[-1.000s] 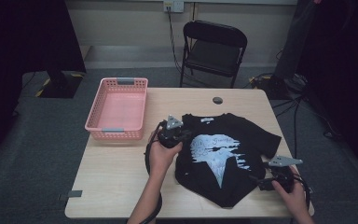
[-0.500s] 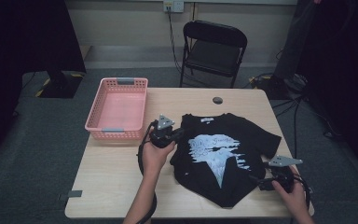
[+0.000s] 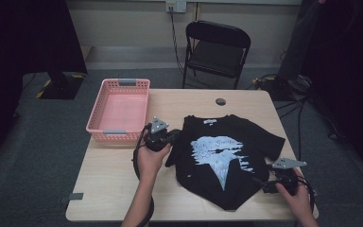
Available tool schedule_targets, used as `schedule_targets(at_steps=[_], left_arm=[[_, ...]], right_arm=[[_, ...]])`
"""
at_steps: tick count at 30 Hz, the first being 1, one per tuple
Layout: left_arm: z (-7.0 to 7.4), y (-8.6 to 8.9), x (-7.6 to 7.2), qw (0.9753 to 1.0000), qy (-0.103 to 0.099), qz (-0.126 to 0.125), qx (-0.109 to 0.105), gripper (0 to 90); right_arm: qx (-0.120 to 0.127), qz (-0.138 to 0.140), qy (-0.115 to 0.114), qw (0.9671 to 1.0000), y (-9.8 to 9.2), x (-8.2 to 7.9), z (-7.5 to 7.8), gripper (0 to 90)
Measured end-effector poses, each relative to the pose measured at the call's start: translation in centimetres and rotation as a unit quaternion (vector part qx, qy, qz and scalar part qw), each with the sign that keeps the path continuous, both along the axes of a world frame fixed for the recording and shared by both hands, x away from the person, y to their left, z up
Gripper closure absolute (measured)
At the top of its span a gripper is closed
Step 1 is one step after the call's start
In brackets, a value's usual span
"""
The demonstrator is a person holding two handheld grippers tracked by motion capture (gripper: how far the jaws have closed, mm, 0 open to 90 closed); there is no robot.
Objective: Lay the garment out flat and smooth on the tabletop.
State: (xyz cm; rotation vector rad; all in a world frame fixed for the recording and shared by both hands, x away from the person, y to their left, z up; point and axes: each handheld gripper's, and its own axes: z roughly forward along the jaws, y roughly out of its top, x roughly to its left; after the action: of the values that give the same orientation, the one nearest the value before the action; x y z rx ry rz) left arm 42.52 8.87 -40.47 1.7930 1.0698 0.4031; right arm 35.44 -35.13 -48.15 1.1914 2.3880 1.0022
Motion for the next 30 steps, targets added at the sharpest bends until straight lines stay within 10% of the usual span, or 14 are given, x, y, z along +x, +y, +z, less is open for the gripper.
schedule_targets(at_steps=[21,30], left_arm=[[-2.2,6.2,-0.1,0.9964,0.007,0.082,0.019,82.0],[-3.1,6.8,-1.1,0.9964,-0.01,0.081,0.023,31.0]], right_arm=[[0.0,0.0,0.0,1.0,0.0,0.0,0.0,9.5],[-0.001,-0.001,0.0,1.0,0.0,0.0,0.0,9.3]])
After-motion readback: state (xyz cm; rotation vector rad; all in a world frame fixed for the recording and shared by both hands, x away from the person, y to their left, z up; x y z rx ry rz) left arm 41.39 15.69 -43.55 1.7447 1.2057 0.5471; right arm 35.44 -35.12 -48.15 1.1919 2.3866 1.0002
